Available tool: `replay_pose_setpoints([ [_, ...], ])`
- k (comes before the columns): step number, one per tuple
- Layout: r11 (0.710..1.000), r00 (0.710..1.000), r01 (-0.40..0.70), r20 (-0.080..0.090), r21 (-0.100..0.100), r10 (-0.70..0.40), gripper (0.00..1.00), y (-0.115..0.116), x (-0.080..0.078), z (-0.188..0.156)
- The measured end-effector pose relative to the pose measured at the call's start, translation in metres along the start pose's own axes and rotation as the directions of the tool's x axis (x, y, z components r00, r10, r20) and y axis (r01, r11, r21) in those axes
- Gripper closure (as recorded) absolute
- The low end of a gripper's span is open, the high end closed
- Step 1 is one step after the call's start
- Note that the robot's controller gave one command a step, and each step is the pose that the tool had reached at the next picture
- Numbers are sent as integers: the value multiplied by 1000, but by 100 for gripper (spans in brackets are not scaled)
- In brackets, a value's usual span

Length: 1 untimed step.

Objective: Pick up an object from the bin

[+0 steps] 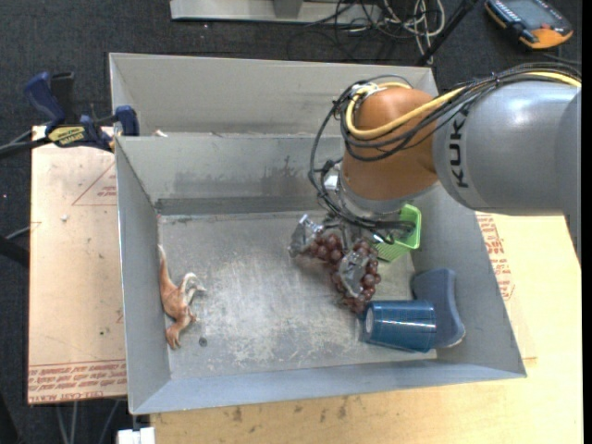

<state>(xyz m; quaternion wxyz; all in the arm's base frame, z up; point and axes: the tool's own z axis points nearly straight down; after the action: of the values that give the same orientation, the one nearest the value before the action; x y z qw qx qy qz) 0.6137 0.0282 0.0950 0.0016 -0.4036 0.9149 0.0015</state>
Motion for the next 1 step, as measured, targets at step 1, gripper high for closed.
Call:
replay_pose_setpoints([
  [1, 985, 985, 171, -1, -5, -171, 0, -16, 18, 12],
])
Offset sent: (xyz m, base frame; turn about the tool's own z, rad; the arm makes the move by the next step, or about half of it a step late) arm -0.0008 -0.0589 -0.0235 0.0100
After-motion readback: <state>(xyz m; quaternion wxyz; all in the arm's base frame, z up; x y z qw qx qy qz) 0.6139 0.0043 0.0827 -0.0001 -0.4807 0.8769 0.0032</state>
